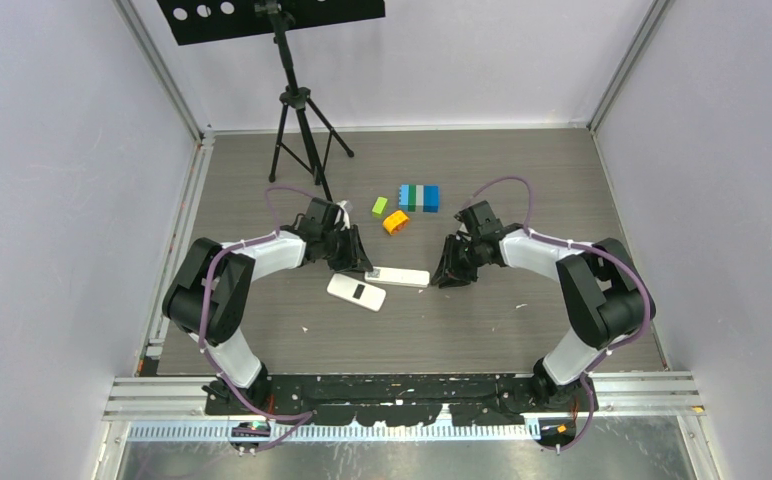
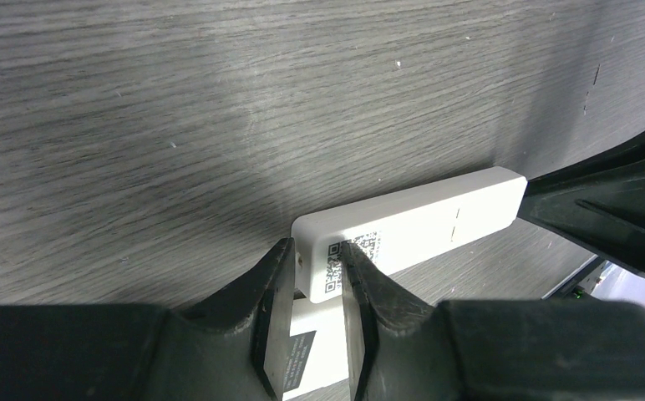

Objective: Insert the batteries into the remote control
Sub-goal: Load the battery cover into the remote control.

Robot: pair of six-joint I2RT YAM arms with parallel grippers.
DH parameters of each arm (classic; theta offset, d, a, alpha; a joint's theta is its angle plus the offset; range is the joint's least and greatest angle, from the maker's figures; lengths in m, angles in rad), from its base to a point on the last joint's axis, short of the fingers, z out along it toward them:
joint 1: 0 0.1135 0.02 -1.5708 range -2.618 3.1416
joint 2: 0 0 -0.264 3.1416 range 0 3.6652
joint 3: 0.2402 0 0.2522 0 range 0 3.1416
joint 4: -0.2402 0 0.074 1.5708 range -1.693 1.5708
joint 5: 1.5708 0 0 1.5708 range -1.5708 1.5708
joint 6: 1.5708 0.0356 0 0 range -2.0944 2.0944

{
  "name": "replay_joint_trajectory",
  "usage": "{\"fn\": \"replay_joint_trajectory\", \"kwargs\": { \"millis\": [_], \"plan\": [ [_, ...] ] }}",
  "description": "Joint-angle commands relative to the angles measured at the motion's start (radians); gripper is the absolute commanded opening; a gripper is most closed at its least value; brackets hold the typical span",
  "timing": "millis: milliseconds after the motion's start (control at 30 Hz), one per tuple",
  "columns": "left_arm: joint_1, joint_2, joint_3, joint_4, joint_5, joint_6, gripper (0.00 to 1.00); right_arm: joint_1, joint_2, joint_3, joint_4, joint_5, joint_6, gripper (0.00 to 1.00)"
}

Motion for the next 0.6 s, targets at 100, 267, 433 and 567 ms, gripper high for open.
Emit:
{"fn": "replay_joint_trajectory", "kwargs": {
  "millis": [100,267,433,567],
  "plan": [
    [-0.004,-0.021,-0.011,-0.002,0.003,0.009,0.28,0.008,-0.105,0.033,-0.033,0.123,0.016,0.19],
    [-0.004,-0.031,-0.016,-0.002,-0.002,0.007,0.27,0.009,-0.185,0.017,-0.013,0.090,0.009,0.15],
    [-0.004,-0.036,-0.019,0.003,-0.002,0.003,0.27,0.027,-0.159,0.019,0.032,0.026,0.019,0.33],
    [-0.004,-0.035,-0.021,0.005,0.001,0.000,0.27,0.046,-0.101,0.031,0.033,0.042,0.021,0.34]
  ]
}}
